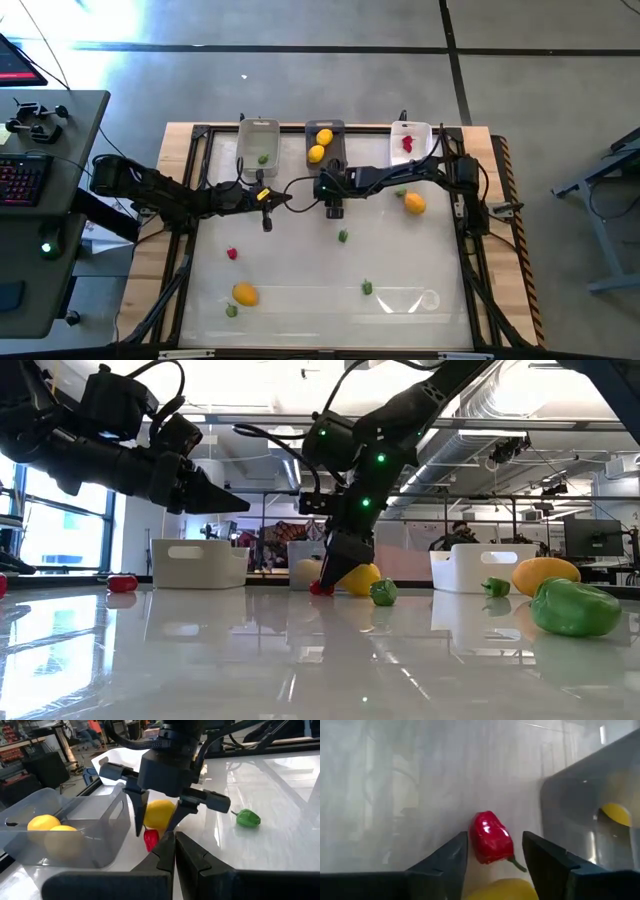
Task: Sort produce into baskets
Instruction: Put the top right red bell pepper into the white bin
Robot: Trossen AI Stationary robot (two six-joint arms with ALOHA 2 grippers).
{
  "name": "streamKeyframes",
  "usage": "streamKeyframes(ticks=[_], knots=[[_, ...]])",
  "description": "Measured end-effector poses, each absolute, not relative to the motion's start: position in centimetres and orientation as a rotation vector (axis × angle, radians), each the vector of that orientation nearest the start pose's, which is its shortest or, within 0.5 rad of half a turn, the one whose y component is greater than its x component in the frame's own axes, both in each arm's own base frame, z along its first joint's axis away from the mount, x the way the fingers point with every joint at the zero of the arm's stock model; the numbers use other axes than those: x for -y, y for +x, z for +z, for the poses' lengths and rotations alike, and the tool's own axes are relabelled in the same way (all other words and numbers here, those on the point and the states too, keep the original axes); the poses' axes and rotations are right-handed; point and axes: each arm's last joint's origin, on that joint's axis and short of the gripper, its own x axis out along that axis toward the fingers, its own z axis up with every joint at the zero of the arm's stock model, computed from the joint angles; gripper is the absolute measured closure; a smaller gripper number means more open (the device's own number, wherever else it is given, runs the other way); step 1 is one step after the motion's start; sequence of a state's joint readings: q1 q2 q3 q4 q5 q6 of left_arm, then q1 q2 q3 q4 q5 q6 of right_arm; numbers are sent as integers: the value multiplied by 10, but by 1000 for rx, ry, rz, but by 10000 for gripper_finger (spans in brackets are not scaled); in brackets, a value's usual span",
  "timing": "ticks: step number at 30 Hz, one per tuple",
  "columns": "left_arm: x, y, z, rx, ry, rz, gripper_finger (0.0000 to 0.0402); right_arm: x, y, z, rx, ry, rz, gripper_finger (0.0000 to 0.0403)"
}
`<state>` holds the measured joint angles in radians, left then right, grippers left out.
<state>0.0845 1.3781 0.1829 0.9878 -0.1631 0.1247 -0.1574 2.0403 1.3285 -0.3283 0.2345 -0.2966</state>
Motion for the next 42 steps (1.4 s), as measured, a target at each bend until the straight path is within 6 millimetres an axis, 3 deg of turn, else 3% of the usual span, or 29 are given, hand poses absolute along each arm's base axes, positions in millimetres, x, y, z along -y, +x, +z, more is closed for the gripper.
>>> streamKeyframes(ticks=[14,22,27,34,38,42], knots=[[-22,208,137,-225,134,234,401,69,409,144,-1079,-355,-180,339],[-22,208,137,-226,141,233,401,49,428,175,-1005,-434,-252,344],[-22,208,137,-227,141,233,401,36,424,202,-986,-485,-356,345],[-22,208,136,-233,140,232,401,57,372,239,-1033,-432,-678,346],[-22,208,135,-237,140,231,401,79,323,254,-1015,-301,-867,346],[-22,208,135,-238,140,231,401,104,269,254,-964,-118,-1060,346]])
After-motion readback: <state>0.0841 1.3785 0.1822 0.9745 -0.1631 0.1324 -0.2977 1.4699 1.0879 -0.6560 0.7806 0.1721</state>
